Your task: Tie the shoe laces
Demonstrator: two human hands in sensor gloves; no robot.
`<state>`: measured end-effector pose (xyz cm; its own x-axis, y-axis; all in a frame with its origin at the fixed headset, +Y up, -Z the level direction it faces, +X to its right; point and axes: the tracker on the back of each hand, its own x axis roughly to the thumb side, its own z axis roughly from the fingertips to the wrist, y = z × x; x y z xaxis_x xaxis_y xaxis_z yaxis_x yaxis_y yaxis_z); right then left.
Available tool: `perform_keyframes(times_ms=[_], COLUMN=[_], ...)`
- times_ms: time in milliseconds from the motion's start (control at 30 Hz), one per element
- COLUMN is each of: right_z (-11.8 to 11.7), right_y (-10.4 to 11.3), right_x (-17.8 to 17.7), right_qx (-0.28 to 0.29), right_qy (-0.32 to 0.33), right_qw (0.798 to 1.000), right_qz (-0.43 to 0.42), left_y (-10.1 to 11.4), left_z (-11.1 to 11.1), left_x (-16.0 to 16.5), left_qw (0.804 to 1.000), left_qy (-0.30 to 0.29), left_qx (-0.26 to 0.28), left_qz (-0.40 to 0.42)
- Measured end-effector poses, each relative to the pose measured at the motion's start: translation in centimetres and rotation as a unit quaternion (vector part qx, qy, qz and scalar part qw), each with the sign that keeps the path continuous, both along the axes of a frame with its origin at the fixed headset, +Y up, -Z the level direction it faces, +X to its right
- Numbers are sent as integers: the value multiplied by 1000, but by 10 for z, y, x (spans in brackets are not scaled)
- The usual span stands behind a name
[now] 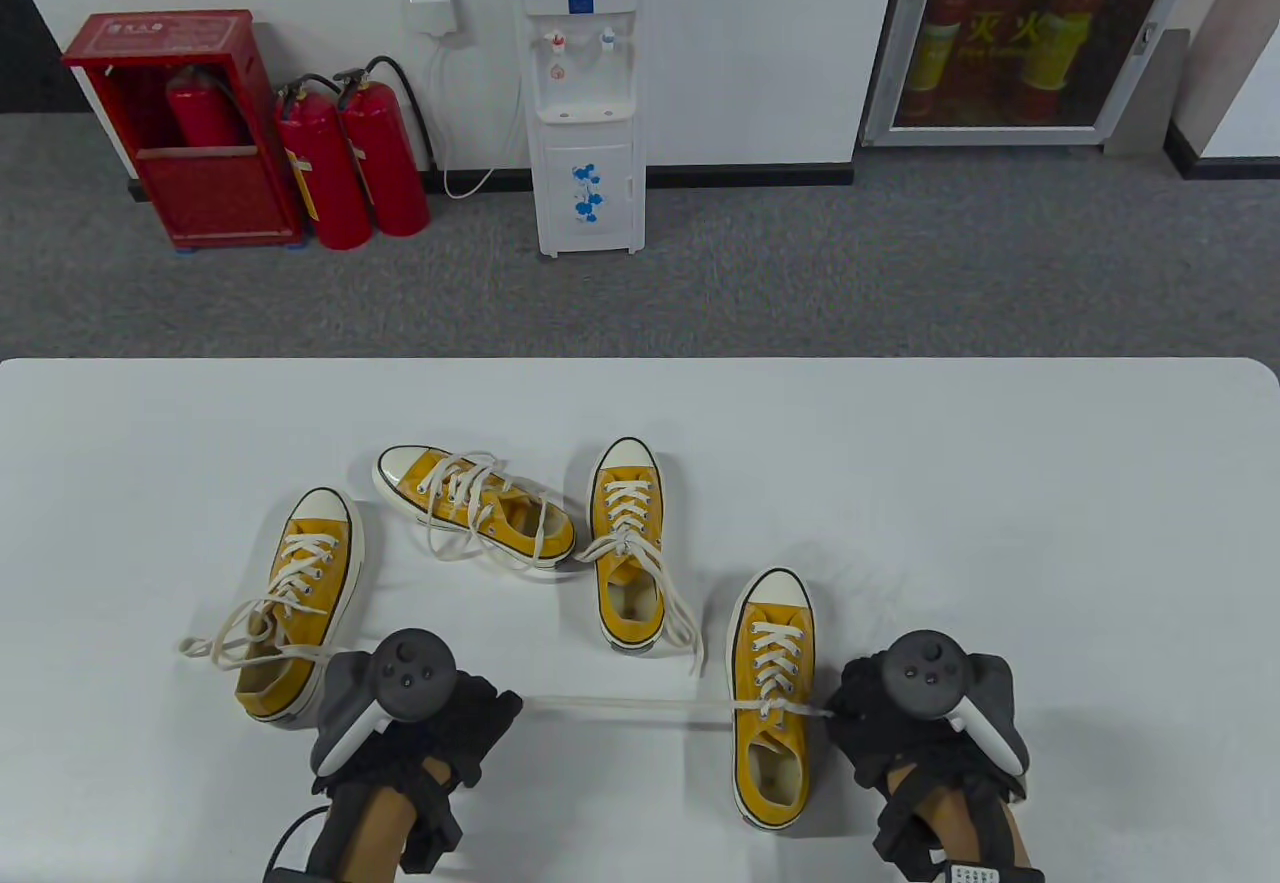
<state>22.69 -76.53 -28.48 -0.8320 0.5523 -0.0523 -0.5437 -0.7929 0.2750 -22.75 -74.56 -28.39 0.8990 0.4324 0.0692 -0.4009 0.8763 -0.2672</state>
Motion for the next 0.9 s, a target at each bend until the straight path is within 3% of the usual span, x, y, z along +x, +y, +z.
perform_keyframes(times_ms=[200, 367, 633, 900], right_z=[0, 1, 2, 0], right_y=[8, 14, 15, 7], right_x=[19, 22, 18, -5], right_qx=[17, 56, 57, -22], right_qy=[-10, -21, -18, 83], right_qw=[992, 974, 913, 848], right_qz=[-121, -217, -404, -523], left_y=[0, 1, 1, 1], left_z=[0, -1, -1, -1], left_x=[0, -1, -1, -2], left_qw=[1000, 1000, 1000, 1000], left_qy=[1, 0, 0, -1], left_qx=[-1, 0, 3, 5], left_qz=[6, 9, 14, 15])
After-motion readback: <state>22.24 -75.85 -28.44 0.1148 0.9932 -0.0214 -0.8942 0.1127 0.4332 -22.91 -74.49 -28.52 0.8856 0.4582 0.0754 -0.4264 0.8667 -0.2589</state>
